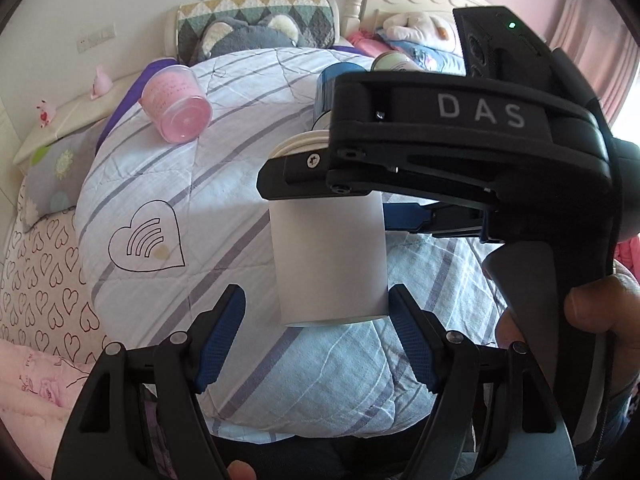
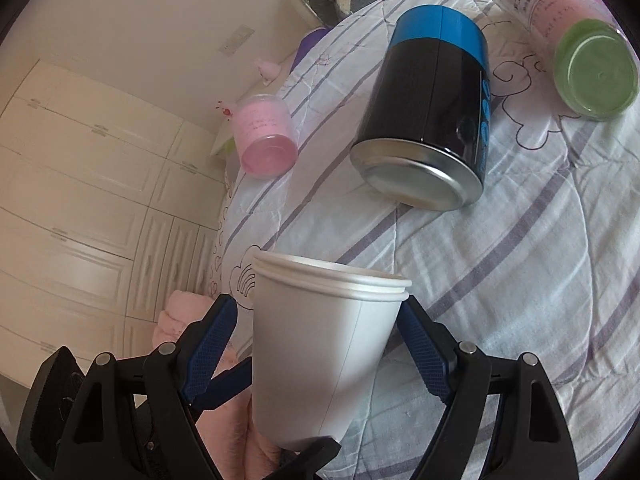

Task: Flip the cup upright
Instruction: 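Close the right tool on the cup while the left tool holds it, then turn the cup rim upward with the right tool while the left tool releases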

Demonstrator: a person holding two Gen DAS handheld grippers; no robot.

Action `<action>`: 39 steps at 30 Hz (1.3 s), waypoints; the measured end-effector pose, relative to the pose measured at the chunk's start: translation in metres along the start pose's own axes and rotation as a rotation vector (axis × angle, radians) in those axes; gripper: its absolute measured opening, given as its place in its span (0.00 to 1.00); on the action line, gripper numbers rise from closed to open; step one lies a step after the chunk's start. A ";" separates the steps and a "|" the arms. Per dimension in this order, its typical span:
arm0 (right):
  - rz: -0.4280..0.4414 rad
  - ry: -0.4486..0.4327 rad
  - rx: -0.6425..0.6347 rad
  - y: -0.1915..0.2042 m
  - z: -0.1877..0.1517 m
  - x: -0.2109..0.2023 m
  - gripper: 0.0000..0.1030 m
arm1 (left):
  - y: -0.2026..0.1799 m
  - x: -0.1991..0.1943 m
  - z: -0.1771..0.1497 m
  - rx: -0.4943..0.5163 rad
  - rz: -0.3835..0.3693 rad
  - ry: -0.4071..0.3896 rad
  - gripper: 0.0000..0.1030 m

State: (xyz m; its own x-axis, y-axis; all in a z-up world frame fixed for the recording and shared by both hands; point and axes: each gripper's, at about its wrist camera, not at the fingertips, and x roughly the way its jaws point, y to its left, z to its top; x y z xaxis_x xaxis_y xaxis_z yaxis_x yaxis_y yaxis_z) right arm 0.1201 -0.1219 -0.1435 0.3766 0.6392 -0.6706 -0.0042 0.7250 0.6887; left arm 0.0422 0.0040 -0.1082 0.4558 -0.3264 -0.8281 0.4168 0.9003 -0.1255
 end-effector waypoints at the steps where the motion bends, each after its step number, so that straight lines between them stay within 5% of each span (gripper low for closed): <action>1: 0.002 0.007 0.005 -0.002 0.002 0.000 0.81 | 0.001 0.000 0.000 -0.001 -0.001 0.000 0.74; 6: 0.030 -0.017 -0.010 -0.005 -0.001 -0.002 0.71 | 0.002 0.001 0.000 -0.008 0.002 0.004 0.74; 21: 0.036 -0.066 -0.096 -0.005 -0.010 -0.032 0.69 | -0.004 -0.001 -0.001 -0.022 0.039 -0.012 0.80; 33: -0.096 -0.226 -0.286 0.009 -0.014 -0.078 0.69 | -0.002 -0.016 0.004 -0.076 0.039 -0.116 0.80; 39: -0.186 -0.269 -0.379 0.020 -0.013 -0.083 0.69 | 0.000 -0.002 0.009 -0.096 0.058 -0.105 0.81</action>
State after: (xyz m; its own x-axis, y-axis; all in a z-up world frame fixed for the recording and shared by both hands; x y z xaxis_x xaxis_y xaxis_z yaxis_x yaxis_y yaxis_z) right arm 0.0765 -0.1576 -0.0779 0.6282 0.4380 -0.6431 -0.2323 0.8944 0.3823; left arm 0.0484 0.0025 -0.1022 0.5584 -0.2967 -0.7747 0.3123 0.9403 -0.1350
